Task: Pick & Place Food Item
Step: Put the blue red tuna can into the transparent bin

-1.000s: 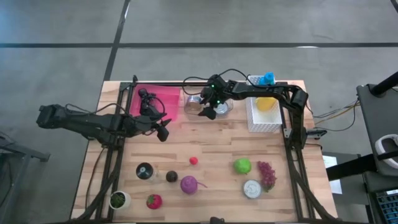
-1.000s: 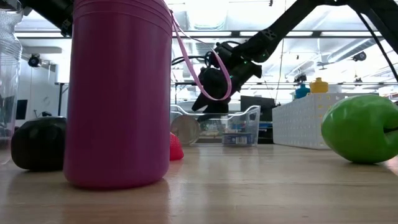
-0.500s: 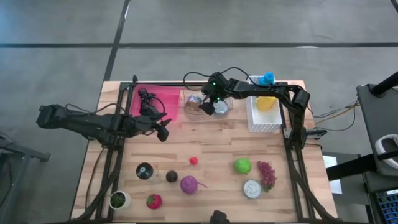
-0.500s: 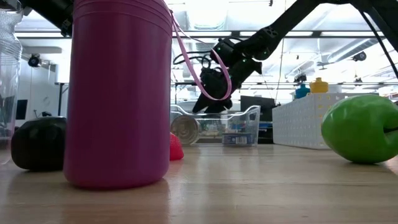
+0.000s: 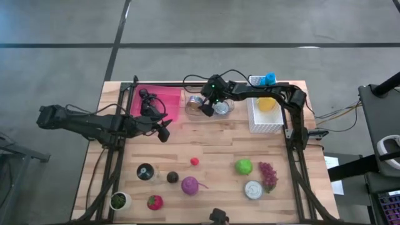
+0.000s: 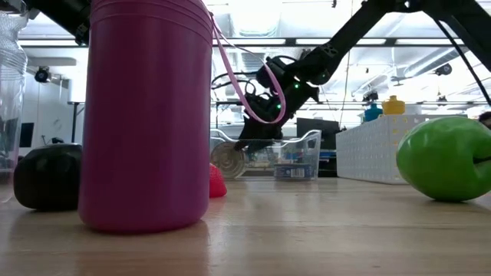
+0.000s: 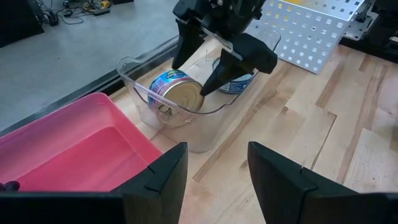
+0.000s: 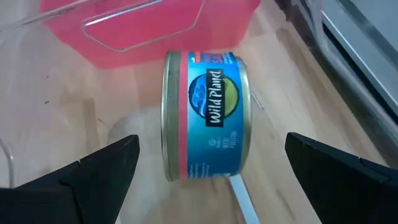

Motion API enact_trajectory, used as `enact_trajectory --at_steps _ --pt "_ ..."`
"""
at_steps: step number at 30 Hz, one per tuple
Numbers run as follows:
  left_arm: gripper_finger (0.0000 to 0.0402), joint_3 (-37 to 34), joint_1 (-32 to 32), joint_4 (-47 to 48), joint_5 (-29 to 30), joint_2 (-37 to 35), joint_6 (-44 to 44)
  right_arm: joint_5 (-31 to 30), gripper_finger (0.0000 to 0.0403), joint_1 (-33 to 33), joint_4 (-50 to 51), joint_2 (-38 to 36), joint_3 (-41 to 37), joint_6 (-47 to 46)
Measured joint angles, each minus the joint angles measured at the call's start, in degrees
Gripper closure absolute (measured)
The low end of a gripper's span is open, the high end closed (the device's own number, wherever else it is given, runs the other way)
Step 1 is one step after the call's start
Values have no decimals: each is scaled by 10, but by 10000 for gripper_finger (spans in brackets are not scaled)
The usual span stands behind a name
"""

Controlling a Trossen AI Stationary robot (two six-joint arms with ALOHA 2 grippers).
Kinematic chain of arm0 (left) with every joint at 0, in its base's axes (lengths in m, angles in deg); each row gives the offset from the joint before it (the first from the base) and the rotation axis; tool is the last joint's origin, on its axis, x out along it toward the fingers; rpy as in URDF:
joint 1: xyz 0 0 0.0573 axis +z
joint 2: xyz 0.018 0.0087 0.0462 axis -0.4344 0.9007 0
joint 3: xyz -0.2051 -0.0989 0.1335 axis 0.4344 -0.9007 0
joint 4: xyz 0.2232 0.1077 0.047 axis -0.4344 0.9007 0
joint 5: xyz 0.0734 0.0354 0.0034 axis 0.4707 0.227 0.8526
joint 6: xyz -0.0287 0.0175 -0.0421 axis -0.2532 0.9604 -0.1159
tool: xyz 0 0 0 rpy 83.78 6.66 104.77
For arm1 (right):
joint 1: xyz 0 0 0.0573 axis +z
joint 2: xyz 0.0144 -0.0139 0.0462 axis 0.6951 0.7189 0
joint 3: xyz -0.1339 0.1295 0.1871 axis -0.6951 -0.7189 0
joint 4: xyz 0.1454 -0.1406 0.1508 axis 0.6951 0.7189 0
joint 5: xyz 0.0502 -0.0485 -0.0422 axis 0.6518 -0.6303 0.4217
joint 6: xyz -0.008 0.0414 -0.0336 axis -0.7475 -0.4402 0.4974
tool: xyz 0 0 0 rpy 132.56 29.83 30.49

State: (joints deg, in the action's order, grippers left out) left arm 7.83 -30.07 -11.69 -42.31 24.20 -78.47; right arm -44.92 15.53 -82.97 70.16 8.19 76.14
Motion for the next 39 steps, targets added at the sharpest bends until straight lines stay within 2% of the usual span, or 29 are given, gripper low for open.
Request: enact_trajectory --at_steps 23,29,37,39 --pt "228 0 0 0 0 0 0 6 8 1 -43 38 4 4" --pt "229 0 0 0 0 0 0 1 73 8 -55 38 4 2" --pt "232 0 0 0 0 0 0 4 204 9 -53 38 3 -11" --pt "230 0 0 0 0 0 0 4 211 9 -52 37 3 -16"
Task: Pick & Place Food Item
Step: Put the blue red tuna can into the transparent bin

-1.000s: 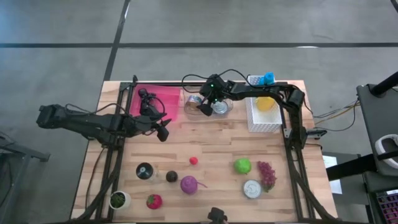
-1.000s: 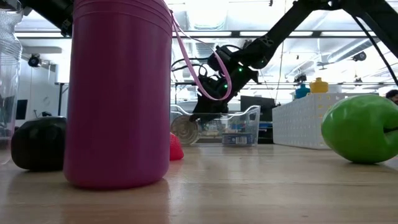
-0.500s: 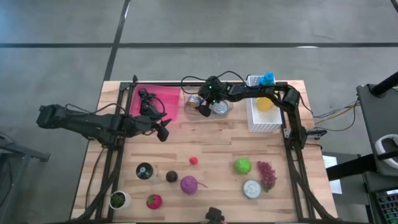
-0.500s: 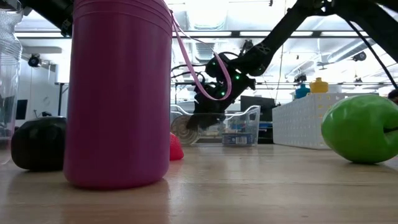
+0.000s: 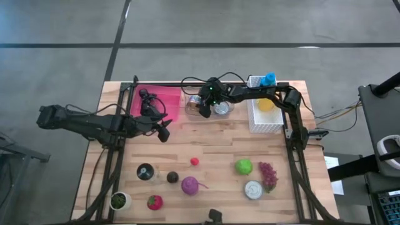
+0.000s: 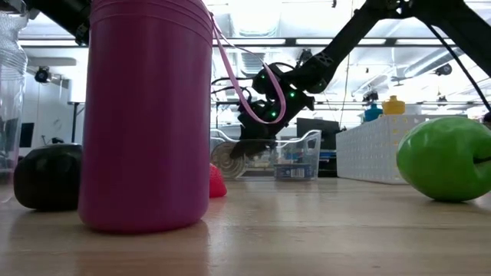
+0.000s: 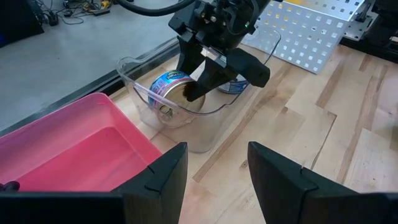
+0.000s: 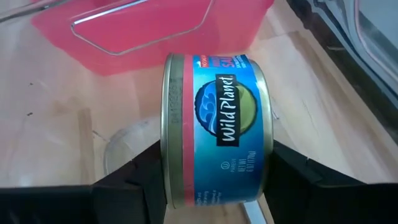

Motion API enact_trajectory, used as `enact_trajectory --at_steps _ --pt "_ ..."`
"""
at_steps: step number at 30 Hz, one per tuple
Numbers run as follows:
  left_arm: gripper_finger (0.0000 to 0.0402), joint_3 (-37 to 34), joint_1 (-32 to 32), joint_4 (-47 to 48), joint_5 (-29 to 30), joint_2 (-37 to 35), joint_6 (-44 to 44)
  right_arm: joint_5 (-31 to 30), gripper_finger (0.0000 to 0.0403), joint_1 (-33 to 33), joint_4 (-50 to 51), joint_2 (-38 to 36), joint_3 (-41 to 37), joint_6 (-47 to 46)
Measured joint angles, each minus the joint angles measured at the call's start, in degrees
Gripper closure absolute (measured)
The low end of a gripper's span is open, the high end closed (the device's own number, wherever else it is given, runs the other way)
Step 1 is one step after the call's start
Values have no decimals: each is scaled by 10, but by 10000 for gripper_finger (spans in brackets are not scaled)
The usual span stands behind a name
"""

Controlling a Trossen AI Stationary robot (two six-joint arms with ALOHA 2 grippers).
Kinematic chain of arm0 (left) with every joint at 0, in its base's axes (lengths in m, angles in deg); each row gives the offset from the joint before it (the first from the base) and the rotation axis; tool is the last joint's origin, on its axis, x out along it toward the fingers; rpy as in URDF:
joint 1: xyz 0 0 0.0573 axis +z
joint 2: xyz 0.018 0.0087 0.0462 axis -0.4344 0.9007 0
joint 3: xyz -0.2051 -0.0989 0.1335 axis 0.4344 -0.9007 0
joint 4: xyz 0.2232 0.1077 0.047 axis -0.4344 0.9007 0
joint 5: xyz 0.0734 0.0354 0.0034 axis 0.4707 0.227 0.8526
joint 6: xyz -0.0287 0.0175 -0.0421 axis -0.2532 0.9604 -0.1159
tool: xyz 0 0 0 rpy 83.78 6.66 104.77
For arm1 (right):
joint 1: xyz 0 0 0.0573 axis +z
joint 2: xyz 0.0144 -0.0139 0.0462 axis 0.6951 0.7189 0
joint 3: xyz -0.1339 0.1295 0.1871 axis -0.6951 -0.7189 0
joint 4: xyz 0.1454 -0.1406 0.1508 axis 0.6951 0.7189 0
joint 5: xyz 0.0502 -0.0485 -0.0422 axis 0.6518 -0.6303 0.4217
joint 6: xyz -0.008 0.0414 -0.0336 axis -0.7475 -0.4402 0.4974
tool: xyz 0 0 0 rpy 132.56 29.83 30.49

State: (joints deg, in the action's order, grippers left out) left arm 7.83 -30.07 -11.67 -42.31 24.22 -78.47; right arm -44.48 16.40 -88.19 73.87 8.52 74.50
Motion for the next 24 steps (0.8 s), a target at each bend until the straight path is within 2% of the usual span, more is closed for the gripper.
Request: enact_trajectory --at_steps 8,16,24 --pt "231 0 0 0 0 0 0 2 211 0 4 -3 0 -7" --pt "231 0 0 0 0 0 0 9 211 -3 58 -48 0 -20" --pt "231 0 0 0 0 0 0 168 211 -41 128 -52 0 -28"
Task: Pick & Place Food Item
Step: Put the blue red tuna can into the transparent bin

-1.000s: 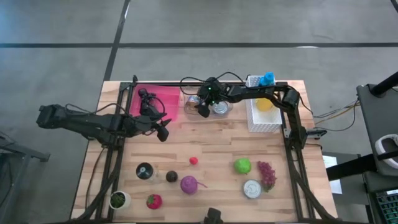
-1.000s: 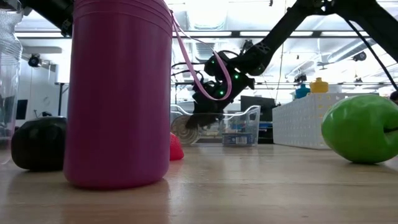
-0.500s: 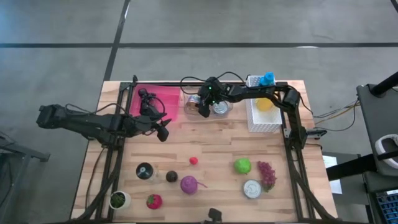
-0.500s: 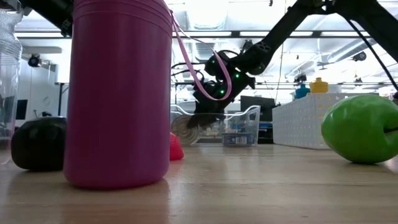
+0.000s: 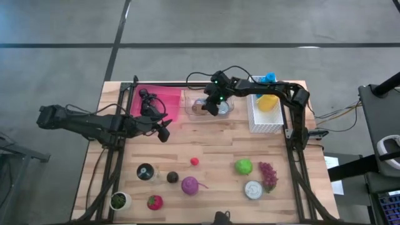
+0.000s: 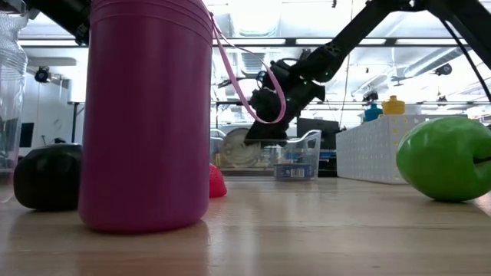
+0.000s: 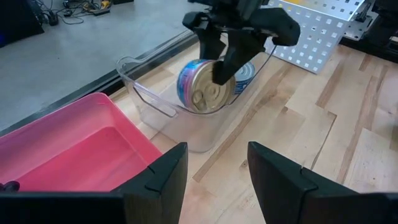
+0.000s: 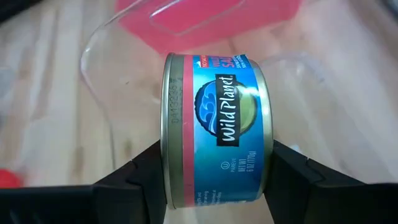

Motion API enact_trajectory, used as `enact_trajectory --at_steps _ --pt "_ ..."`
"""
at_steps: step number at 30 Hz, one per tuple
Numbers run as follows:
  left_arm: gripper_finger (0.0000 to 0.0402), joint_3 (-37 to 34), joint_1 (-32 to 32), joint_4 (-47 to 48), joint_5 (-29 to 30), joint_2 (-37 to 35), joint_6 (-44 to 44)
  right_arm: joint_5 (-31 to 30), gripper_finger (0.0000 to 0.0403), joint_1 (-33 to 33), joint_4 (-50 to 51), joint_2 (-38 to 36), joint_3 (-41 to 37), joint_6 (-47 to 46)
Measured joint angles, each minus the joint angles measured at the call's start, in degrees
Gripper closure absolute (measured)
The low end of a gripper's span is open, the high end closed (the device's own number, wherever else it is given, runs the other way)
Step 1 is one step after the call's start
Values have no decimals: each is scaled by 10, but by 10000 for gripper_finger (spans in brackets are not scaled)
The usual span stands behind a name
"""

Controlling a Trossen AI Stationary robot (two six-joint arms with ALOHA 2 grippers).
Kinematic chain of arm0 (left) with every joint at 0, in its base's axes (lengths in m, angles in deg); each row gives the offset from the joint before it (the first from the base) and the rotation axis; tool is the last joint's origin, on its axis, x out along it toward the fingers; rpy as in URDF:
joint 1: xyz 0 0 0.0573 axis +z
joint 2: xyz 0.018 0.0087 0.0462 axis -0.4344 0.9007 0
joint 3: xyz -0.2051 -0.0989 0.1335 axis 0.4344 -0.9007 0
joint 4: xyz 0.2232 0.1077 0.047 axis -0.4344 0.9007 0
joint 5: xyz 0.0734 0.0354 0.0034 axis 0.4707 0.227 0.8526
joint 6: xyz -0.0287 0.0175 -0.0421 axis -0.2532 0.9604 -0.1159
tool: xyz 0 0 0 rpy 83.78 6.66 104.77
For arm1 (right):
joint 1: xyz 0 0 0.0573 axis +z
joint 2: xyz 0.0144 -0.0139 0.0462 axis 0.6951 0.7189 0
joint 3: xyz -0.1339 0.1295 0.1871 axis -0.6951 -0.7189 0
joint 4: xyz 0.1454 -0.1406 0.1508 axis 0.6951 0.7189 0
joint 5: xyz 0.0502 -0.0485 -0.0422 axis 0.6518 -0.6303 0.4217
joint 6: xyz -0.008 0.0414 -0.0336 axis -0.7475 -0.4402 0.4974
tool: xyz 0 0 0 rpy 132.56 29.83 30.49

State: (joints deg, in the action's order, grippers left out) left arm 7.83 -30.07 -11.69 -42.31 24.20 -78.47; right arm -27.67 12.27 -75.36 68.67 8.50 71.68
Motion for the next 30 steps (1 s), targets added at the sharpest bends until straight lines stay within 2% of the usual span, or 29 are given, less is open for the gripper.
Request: enact_trajectory --at_steps 12,18,21,25,30 --pt "227 0 0 0 0 0 0 40 209 -14 19 14 -3 24" --pt "230 0 0 0 0 0 0 22 117 -16 20 14 -5 18" --pt "232 0 0 0 0 0 0 21 83 -16 20 14 -6 18" --pt "231 0 0 0 0 0 0 20 58 -16 22 14 0 20" --pt "228 0 0 0 0 0 0 13 48 -19 20 7 12 30"
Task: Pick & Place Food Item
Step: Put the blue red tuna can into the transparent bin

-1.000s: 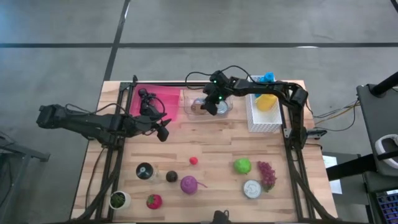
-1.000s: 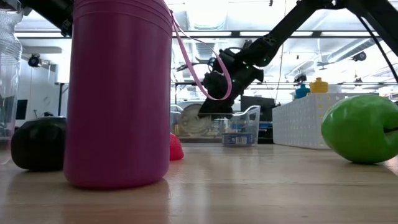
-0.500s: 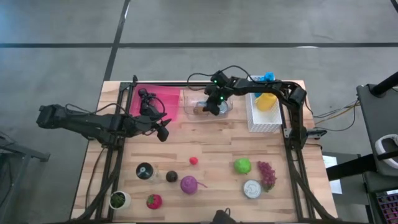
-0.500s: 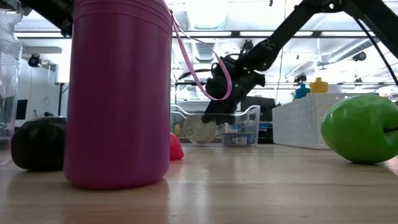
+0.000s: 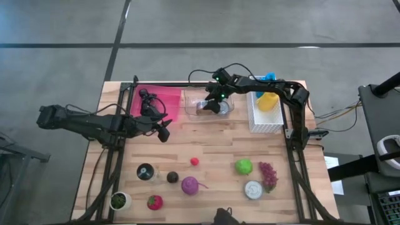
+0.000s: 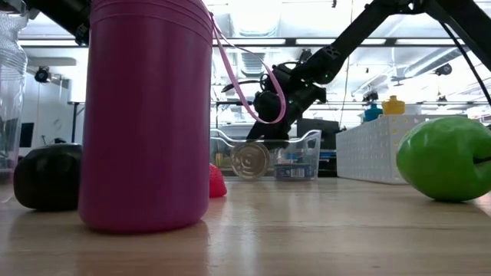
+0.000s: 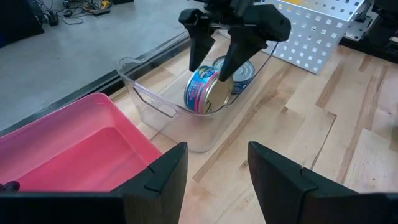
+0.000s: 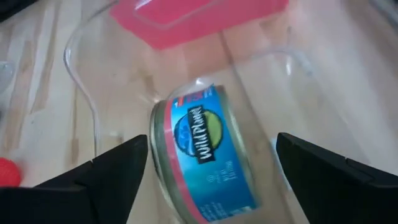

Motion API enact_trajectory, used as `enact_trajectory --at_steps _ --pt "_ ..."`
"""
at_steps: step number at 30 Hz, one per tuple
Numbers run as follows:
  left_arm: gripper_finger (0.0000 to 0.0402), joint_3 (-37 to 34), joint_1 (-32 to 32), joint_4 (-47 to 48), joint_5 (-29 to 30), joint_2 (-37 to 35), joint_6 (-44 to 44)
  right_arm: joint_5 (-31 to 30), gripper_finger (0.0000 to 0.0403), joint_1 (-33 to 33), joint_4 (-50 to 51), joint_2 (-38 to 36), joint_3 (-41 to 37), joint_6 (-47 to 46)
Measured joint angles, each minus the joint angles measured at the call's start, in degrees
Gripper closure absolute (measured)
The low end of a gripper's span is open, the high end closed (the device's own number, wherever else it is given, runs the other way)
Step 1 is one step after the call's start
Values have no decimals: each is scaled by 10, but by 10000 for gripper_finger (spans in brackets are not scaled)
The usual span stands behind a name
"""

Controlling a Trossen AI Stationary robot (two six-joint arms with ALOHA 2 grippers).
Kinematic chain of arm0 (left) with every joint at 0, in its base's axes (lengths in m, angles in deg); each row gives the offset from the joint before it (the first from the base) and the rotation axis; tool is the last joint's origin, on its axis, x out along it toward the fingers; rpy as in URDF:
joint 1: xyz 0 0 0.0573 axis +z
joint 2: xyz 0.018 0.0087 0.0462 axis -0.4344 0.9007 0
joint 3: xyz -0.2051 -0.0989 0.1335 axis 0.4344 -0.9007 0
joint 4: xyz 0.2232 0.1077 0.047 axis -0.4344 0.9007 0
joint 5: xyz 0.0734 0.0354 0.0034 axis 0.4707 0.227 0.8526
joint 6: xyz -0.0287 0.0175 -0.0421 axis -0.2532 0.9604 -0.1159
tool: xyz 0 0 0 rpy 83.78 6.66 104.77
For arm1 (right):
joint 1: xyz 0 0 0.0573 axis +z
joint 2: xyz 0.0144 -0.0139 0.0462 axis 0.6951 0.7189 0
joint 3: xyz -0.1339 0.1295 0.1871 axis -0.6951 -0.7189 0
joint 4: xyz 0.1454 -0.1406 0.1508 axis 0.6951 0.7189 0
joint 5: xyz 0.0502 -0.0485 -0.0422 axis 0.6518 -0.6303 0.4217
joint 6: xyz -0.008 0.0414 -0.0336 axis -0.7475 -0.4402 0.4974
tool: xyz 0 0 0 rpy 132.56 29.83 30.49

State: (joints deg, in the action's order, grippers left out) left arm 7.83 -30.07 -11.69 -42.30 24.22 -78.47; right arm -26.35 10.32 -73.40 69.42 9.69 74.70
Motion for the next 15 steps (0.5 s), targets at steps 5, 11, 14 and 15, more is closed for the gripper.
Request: enact_trajectory --at_steps 5,11,14,15 --pt "231 0 0 0 0 0 0 -53 47 2 5 -2 0 14" --pt "231 0 0 0 0 0 0 -63 46 8 30 -2 -2 53" --pt "228 0 0 0 0 0 0 -70 46 13 27 2 -2 56" --pt "228 0 0 0 0 0 0 -80 46 15 27 5 -2 56"
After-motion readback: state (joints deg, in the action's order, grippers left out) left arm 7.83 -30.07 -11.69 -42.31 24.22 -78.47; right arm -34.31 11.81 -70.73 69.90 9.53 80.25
